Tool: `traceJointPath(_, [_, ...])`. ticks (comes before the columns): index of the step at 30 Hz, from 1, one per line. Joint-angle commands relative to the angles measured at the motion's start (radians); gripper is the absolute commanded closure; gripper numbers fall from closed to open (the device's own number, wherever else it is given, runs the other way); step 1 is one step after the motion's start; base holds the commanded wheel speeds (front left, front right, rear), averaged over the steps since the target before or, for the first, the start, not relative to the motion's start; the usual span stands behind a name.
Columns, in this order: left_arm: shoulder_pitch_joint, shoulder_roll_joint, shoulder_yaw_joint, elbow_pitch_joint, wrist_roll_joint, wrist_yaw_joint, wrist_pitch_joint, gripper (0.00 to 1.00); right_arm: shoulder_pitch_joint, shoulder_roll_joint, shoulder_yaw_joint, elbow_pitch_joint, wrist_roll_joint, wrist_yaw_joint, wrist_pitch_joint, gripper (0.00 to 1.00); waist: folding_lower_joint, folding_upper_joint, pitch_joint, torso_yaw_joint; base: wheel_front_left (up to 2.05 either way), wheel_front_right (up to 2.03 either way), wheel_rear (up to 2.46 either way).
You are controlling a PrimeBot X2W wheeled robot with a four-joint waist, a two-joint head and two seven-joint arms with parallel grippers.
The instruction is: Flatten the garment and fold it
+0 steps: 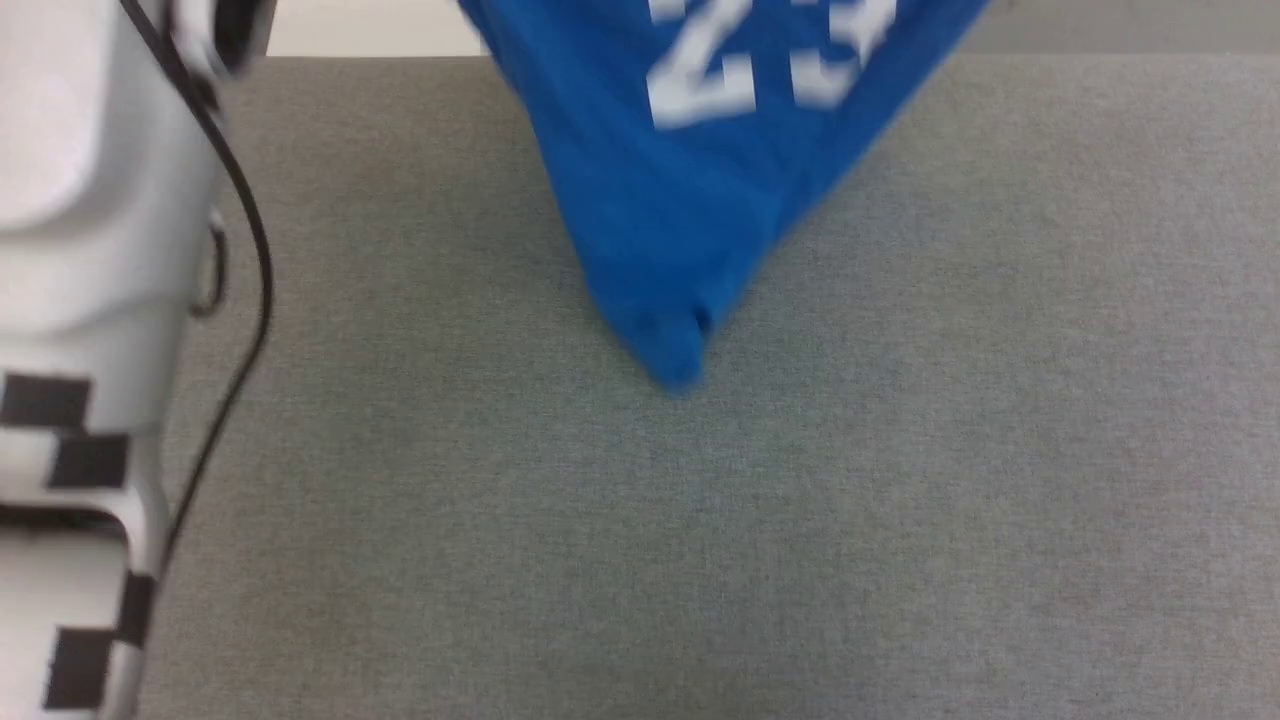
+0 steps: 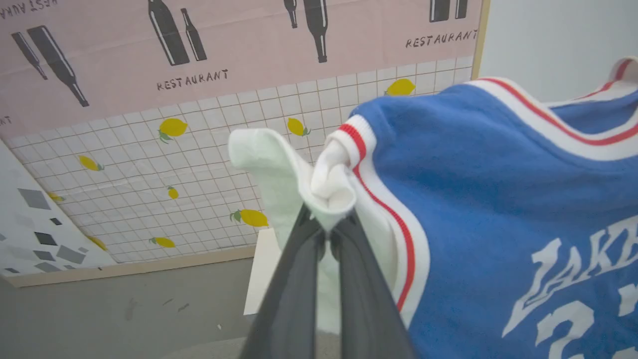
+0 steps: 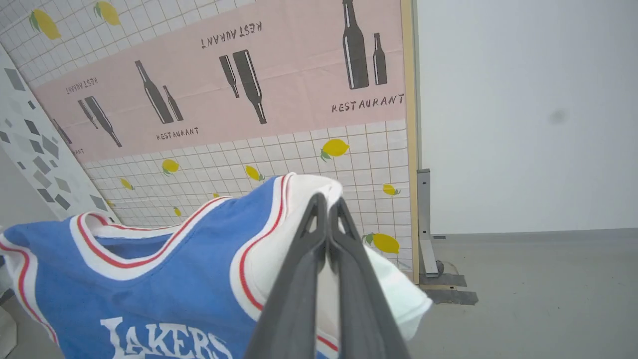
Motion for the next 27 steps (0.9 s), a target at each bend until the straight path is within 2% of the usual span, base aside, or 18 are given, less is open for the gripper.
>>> traceJointPath(1, [-0.044,0.011,-0.004,0.019,0.022,0.01,-0.017,1.0,-0.04,0.0,-0.009,0.014,-0.021,-0.001,-0.025,1.0,-0.0001,0.0,0.016,-0.009,0.0,0.0,0.0])
traceJointPath(8, [-0.184,0.015,0.001,0.107,0.085,0.04,-0.178,1.0,-0.156,-0.001,-0.032,0.096,-0.082,-0.001,-0.124,1.0,-0.0001,0.0,0.037,-0.016,0.0,0.0,0.0])
traceJointPath(14, [-0.154,0.005,0.003,0.175,0.071,0.026,-0.275,1.0,-0.13,-0.017,0.016,0.12,-0.036,-0.001,-0.149,1.0,-0.0001,0.0,0.046,-0.01,0.0,0.0,0.0])
traceJointPath(17, [-0.102,-0.002,0.008,0.194,0.048,0.016,-0.309,1.0,-0.07,-0.04,0.067,0.093,0.03,-0.001,-0.147,1.0,-0.0001,0.0,0.045,-0.004,0.0,0.0,0.0])
traceJointPath(18, [-0.051,-0.005,0.004,0.195,0.036,0.005,-0.325,1.0,-0.008,-0.065,0.099,0.056,0.086,-0.001,-0.151,1.0,-0.0001,0.0,0.037,0.003,0.0,0.0,0.0])
traceJointPath(22, [0.088,-0.015,0.015,0.153,-0.011,-0.008,-0.366,1.0,0.151,-0.114,0.156,-0.039,0.183,-0.001,-0.151,1.0,-0.0001,0.0,-0.002,0.01,0.0,0.0,0.0])
traceJointPath(27, [0.358,-0.012,0.037,0.039,-0.075,0.017,-0.377,1.0,0.422,-0.159,0.191,-0.181,0.283,-0.001,-0.125,1.0,-0.0001,0.0,-0.075,0.015,0.0,0.0,0.0])
